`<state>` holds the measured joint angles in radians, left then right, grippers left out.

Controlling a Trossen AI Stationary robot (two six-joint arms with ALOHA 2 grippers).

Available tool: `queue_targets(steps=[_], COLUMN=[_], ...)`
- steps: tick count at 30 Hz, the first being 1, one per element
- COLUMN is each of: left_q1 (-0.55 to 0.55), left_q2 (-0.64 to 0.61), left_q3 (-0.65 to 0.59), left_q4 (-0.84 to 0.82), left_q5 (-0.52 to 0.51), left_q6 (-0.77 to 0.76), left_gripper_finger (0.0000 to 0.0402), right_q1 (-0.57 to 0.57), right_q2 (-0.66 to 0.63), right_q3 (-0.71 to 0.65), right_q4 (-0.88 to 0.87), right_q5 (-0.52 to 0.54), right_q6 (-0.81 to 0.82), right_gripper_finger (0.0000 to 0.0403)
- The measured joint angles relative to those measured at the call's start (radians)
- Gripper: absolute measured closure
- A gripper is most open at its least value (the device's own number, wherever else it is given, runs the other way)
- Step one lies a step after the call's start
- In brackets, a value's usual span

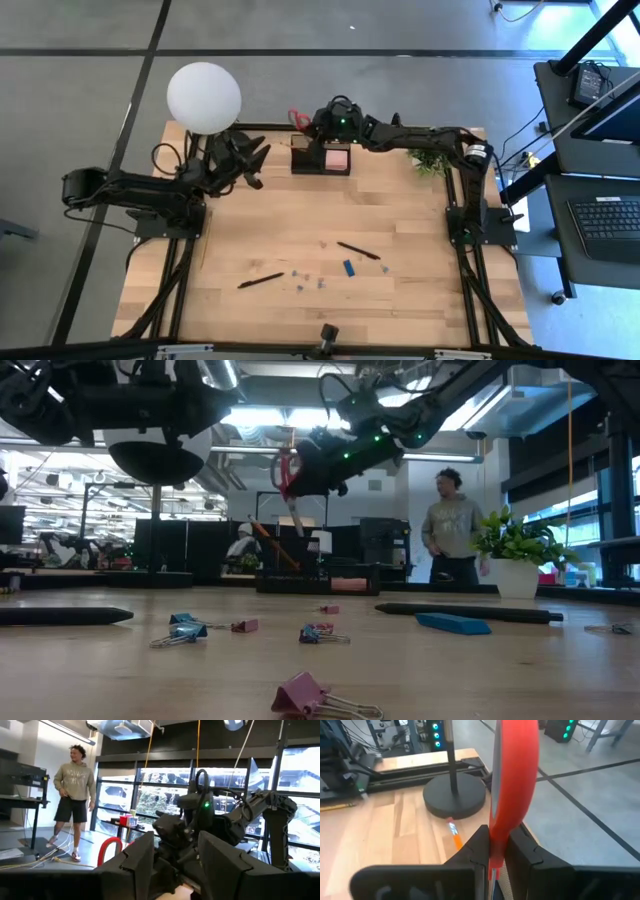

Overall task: Pick and place office supplies into organizer
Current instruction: Put the red scissors into the black desk organizer

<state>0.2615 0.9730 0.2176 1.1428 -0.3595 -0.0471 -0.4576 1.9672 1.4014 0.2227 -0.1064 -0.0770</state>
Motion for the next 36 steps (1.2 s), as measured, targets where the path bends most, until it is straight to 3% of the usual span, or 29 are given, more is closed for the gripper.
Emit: queue_targets(steps=[36], left_q1=[0.000], left_q2=[0.000], left_q3=[0.000], left_q4=[-0.020], left_q5=[0.019], left_q6=[-0.001], left_gripper_finger=[0.0254], right_q1=[-0.010], right_q2=[0.048], right_q3=[-0.002], right_q4=[-0.049], right_q5=[0.037], right_q6=[-0.023], right_gripper_finger=[0.0350])
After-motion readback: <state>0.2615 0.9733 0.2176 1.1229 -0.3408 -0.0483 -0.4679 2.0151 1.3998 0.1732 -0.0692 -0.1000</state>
